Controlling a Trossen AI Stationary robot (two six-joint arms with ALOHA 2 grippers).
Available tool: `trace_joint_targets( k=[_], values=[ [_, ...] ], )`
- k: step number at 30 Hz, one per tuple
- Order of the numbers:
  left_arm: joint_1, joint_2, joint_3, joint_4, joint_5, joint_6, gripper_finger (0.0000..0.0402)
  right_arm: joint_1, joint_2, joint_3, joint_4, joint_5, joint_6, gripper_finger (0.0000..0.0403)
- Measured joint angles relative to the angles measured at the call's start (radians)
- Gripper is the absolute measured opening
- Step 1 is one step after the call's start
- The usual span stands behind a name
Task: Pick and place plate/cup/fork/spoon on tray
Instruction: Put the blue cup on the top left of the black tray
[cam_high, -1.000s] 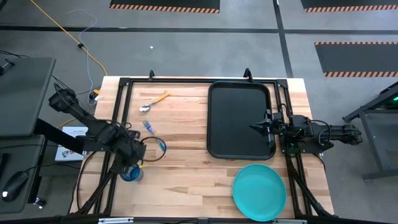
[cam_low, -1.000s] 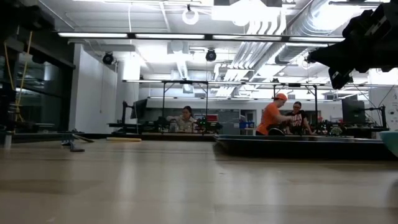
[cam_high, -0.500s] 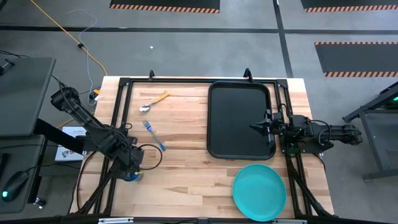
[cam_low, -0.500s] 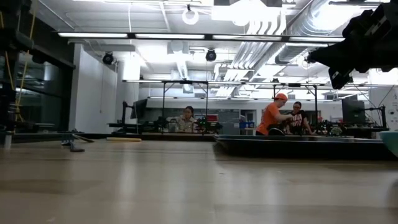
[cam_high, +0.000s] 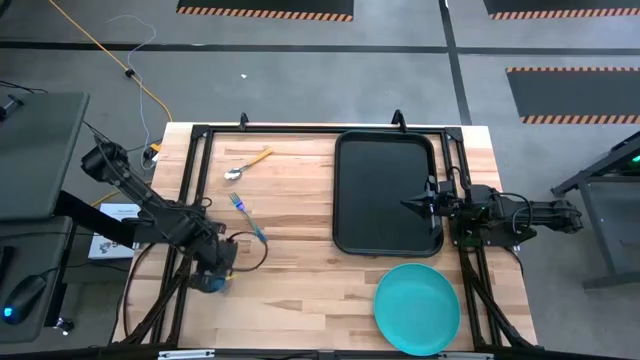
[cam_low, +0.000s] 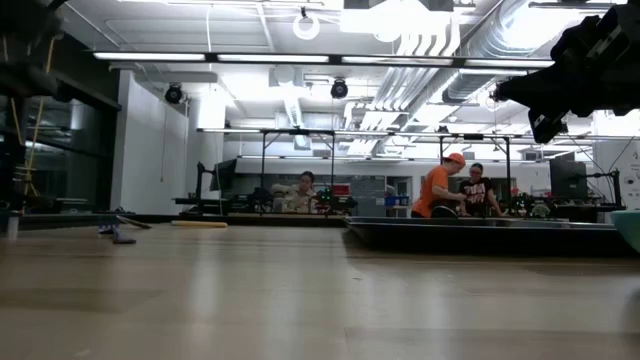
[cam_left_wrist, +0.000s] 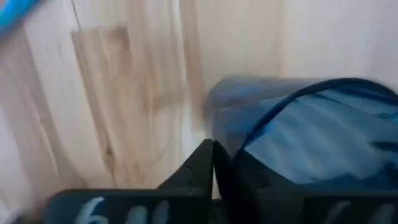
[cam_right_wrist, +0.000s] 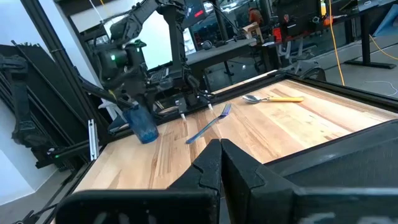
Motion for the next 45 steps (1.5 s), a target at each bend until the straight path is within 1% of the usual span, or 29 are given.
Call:
trace_joint_targets(
  k=[4, 6, 8, 12, 16, 20, 24, 25, 27, 29, 34, 36, 39, 42, 43, 45],
  values=[
    [0.142, 0.001, 0.175, -0.042, -0.001, 0.093, 0.0007, 0.0, 0.0, 0.0, 0.0, 0.0, 0.0, 0.0],
    [0.246, 0.032, 0.29, -0.05, -0.035, 0.156, 0.0006, 0.0, 0.0, 0.0, 0.0, 0.0, 0.0, 0.0],
    [0.361, 0.091, 0.415, -0.053, -0.068, 0.221, 0.0005, 0.0, 0.0, 0.0, 0.0, 0.0, 0.0, 0.0],
    [0.56, 0.305, 0.68, -0.074, -0.086, 0.327, 0.0004, 0.0, 0.002, 0.0, 0.0, 0.0, 0.0, 0.0],
    [0.703, 0.556, 0.959, -0.094, -0.119, 0.433, 0.0003, 0.0, 0.001, 0.0, 0.0, 0.0, 0.0, 0.0],
    [0.841, 0.782, 1.257, -0.095, -0.133, 0.47, 0.0002, 0.0, 0.001, 0.0, 0.0, 0.0, 0.0, 0.0],
    [0.954, 0.975, 1.529, -0.092, -0.156, 0.514, 0.0002, 0.0, 0.001, 0.0, 0.0, 0.0, 0.0, 0.0],
    [0.979, 1.007, 1.546, -0.058, -0.156, 0.531, 0.0002, 0.0, 0.001, 0.0, 0.0, 0.0, 0.0, 0.0],
    [1.029, 1.016, 1.476, 0.059, -0.141, 0.548, 0.0001, 0.0, 0.001, 0.0, 0.0, 0.0, 0.0, 0.0],
    [1.071, 1.042, 1.434, 0.089, -0.125, 0.548, 0.0001, 0.0, 0.002, 0.0, 0.0, 0.0, 0.0, 0.0],
    [1.149, 1.14, 1.421, 0.094, -0.09, 0.551, 0.0001, 0.0, 0.002, 0.0, -0.001, -0.004, 0.0, 0.0],
    [1.162, 1.164, 1.421, 0.114, -0.062, 0.568, 0.0001, 0.0, 0.002, 0.0, -0.001, -0.004, 0.0, 0.0],
    [1.172, 1.199, 1.425, 0.135, -0.054, 0.592, 0.0001, 0.0, 0.001, 0.0, -0.001, -0.004, 0.0, 0.0],
    [1.174, 1.228, 1.423, 0.138, -0.037, 0.574, 0.0001, 0.0, 0.001, 0.0, -0.001, -0.004, 0.0, 0.0],
    [1.173, 1.229, 1.425, 0.139, -0.055, 0.57, 0.0001, 0.0, 0.001, 0.0, -0.001, -0.003, 0.0, 0.0],
    [1.171, 1.233, 1.425, 0.145, -0.047, 0.565, 0.0006, 0.0, 0.001, 0.0, -0.001, -0.004, 0.0, 0.0]
  ],
)
